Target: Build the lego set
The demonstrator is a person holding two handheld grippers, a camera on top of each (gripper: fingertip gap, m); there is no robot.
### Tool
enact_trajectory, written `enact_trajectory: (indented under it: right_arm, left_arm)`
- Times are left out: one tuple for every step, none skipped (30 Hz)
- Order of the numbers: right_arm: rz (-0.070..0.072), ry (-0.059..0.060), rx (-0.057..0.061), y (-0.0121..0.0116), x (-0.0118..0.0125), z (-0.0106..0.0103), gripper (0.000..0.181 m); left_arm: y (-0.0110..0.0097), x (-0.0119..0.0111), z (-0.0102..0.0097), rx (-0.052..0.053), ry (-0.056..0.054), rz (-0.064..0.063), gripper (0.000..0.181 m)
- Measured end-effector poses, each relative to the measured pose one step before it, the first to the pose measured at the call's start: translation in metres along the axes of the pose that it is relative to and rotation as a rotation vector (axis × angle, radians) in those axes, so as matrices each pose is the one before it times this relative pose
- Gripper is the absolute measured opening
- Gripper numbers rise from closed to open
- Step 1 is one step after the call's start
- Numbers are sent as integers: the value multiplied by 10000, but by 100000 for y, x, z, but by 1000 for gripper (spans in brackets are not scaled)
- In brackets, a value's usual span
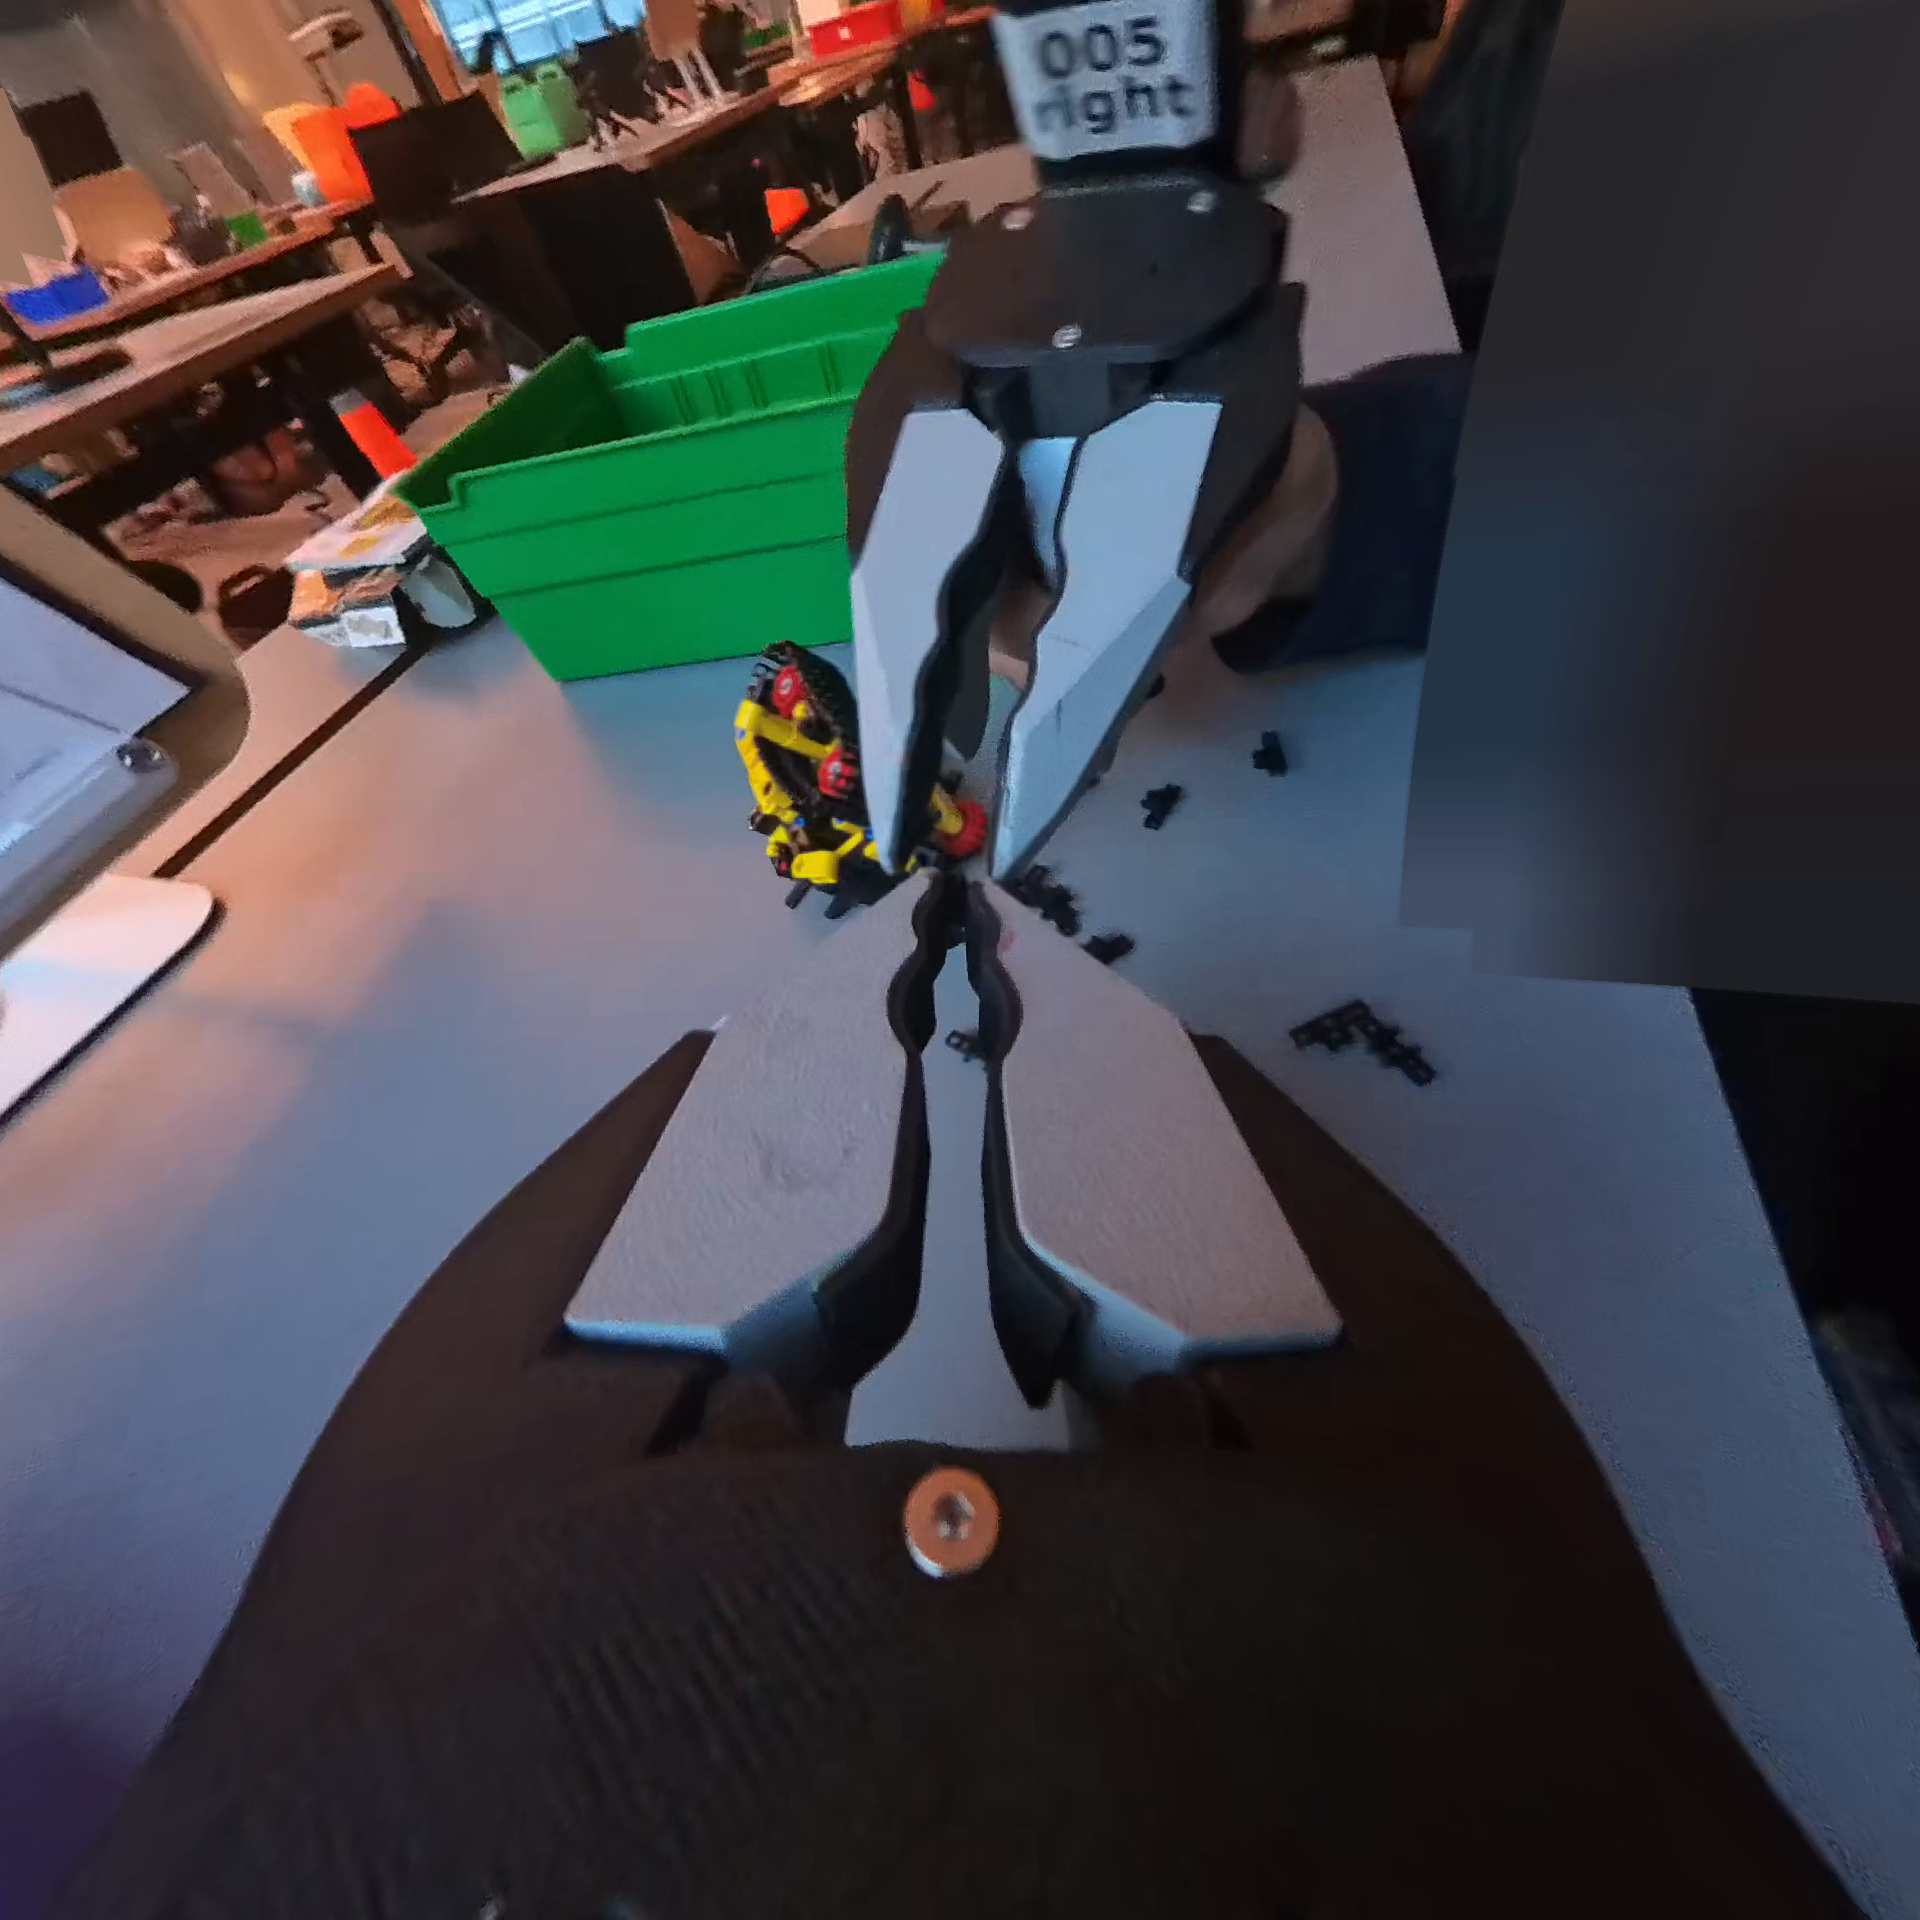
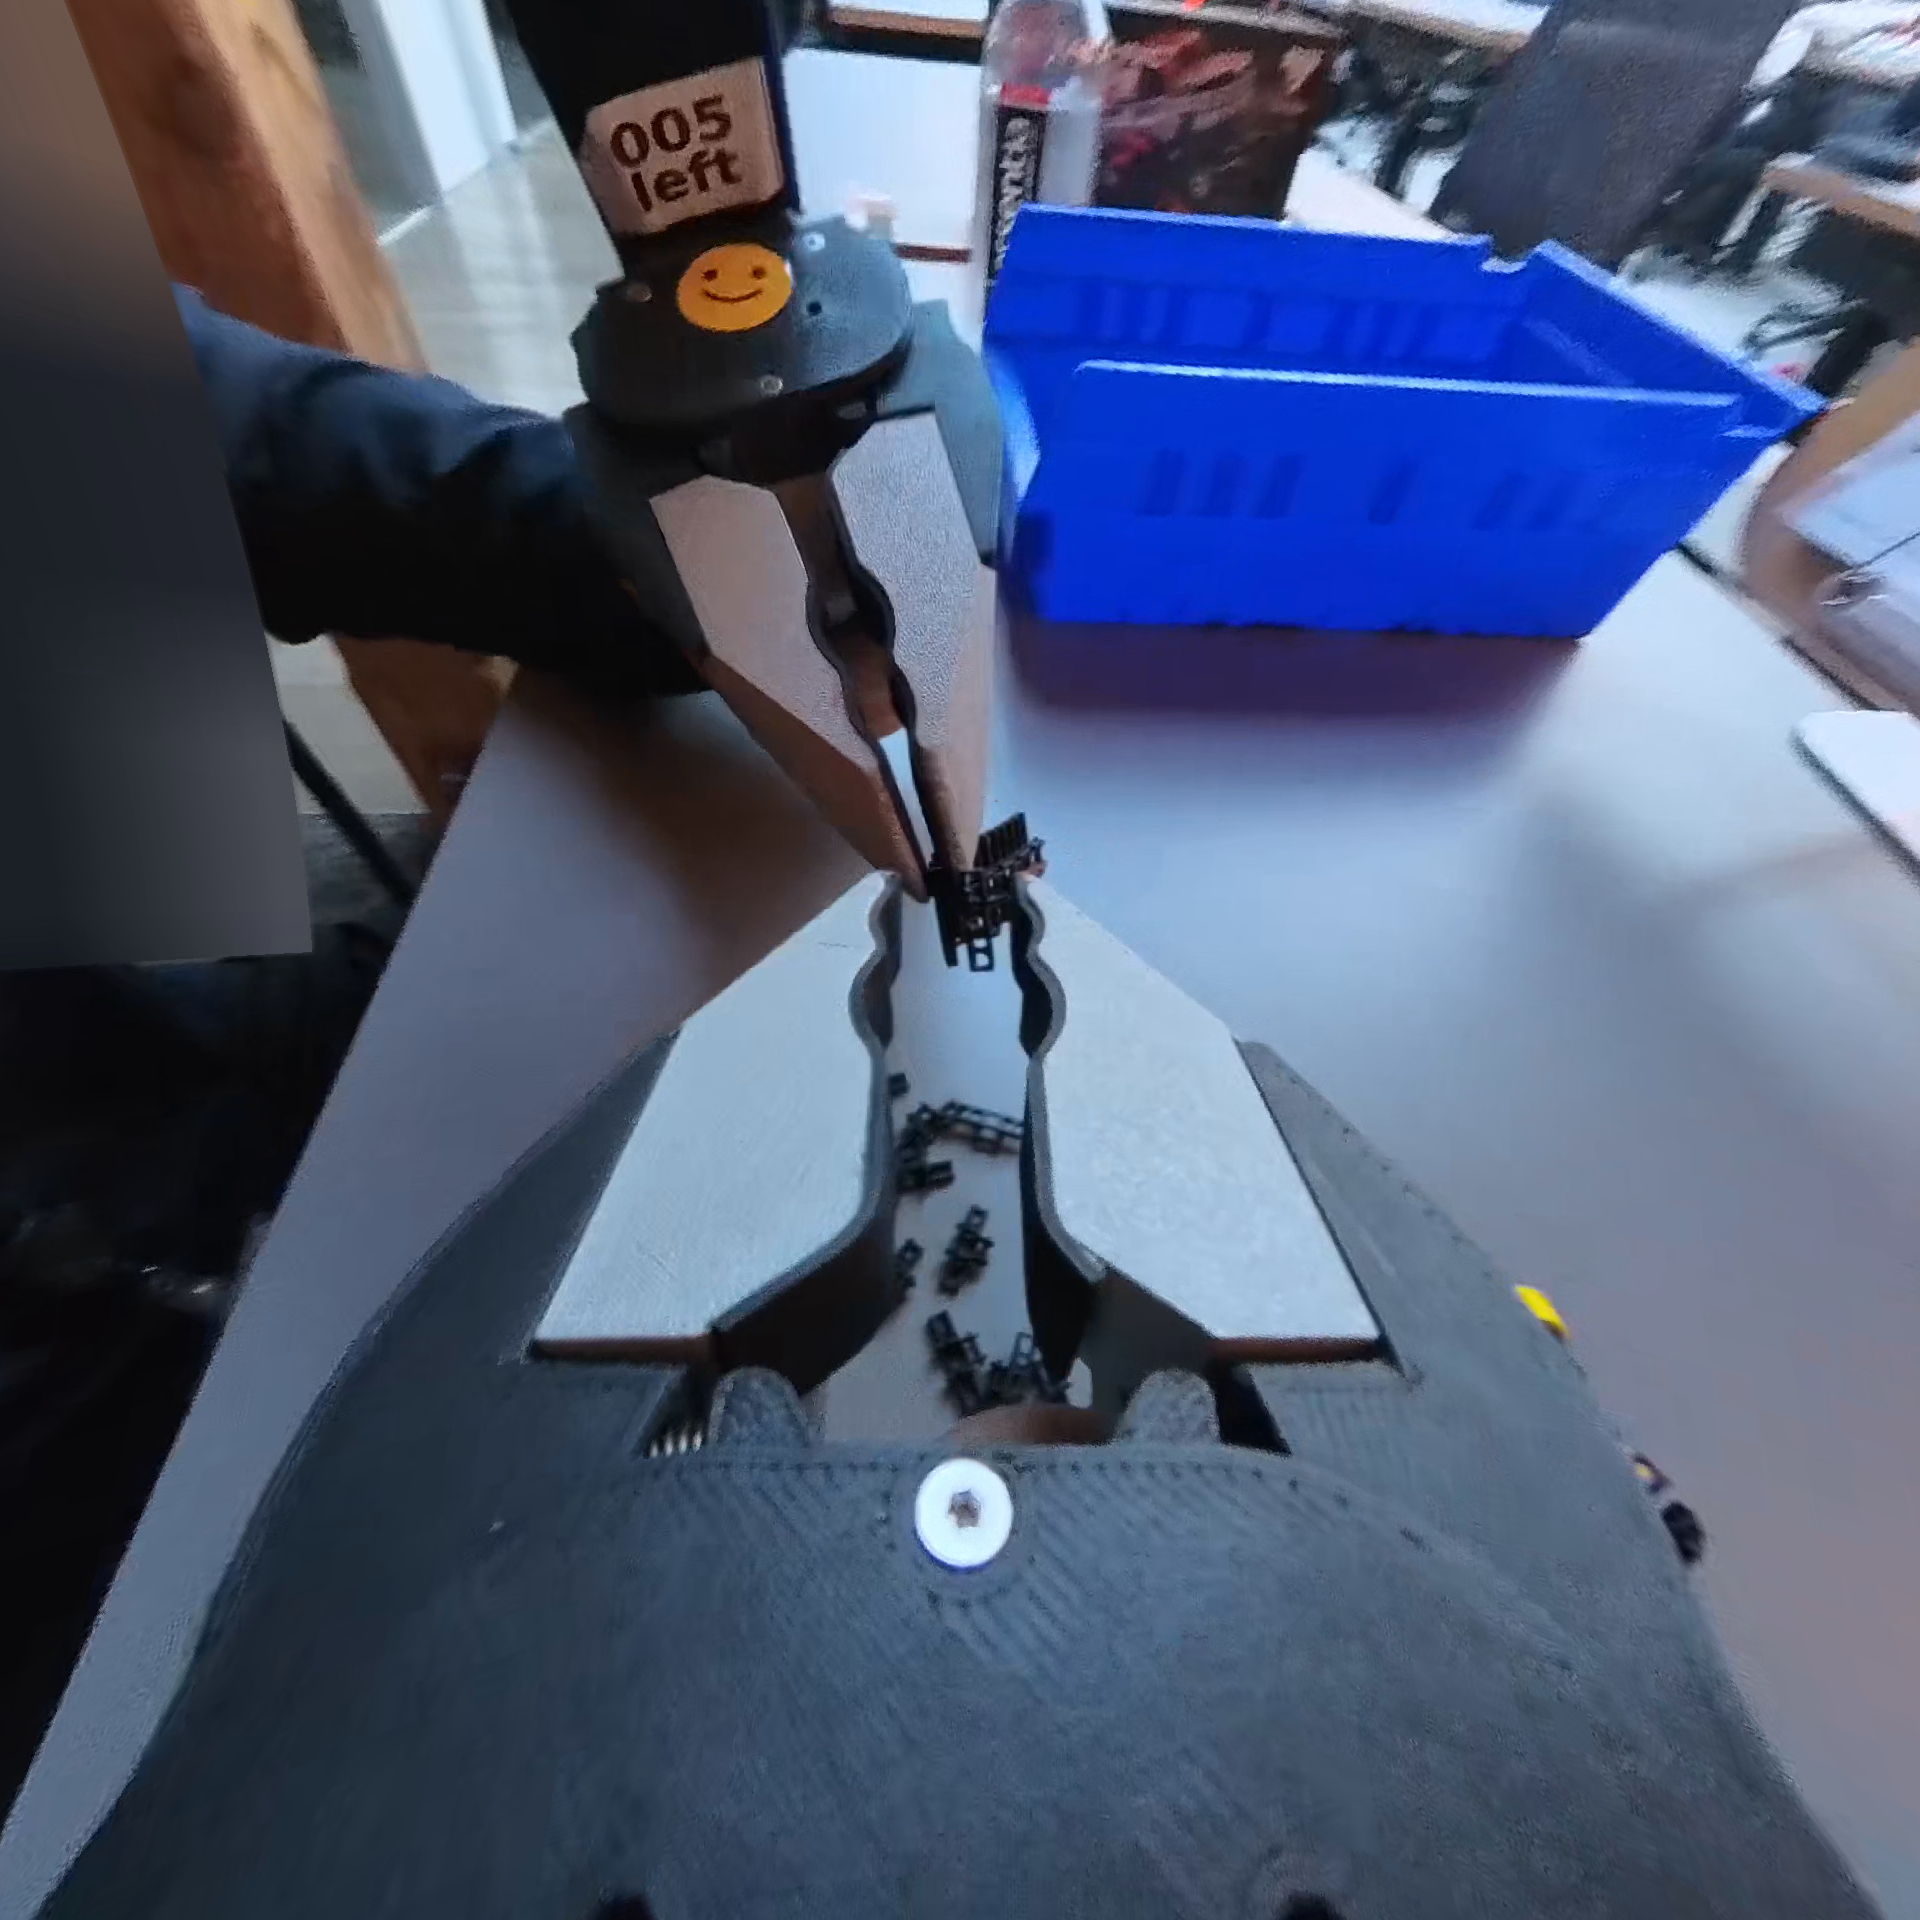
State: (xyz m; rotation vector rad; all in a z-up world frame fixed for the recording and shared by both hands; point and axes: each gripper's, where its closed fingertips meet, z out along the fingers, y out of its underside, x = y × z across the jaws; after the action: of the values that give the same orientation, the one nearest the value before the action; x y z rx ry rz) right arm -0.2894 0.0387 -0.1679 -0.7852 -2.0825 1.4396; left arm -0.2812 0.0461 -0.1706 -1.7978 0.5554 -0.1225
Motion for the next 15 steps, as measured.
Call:
enact_trajectory:
  right_arm:
    - [143,-257,-100,239,-263,97,18]
    - [23,-175,-40,116,-192,19,13]
    - [-118,-1,15,26,-24,-72,11]
    - [-155,121,-2,14,139,-118,5]
    - [-125,38,14,-59,12,-147,2]
    - [-61,9,45,-134,-34,-117,2]
    - [-17,41,14,-93,25,-36,2]
    - [-7,51,-34,16,38,26,2]
    - [-35,62,-57,74,34,74,2]
    - [-75,58,-48,63,22,60,2]
    - [-53,22,-14,33,-18,43,2]
    - [21,-37,10,-2,-60,34,2]
    - [63,-31,13,8,1,23,2]
    - [81,-14,53,-25,39,-3,2]
    - [116,-47,82,-75,19,-10,2]
  left_arm:
    - [-63,404,-49,24,169,319,0]
    - [-260,219,-111,143,49,284,0]
    - [-51,31,-54,1,1,81,0]
    - [111,-119,-25,-86,-29,-66,0]
    - [67,-133,-51,-41,-39,-17,0]
    - [-24,-165,-54,47,-79,7,0]
    - [-93,-32,-29,72,2,-81,0]
    - [-23,-13,4,19,13,-81,0]
    - [47,-12,11,-28,-14,8,0]
    - [57,10,22,-38,-12,34,0]
    - [33,60,42,-22,18,14,0]
    - [22,59,38,-18,22,9,0]
    - [48,57,17,-27,35,-13,0]
    - [11,-48,6,-5,-29,-26,0]
    - [-49,-45,-16,29,-16,-34,0]
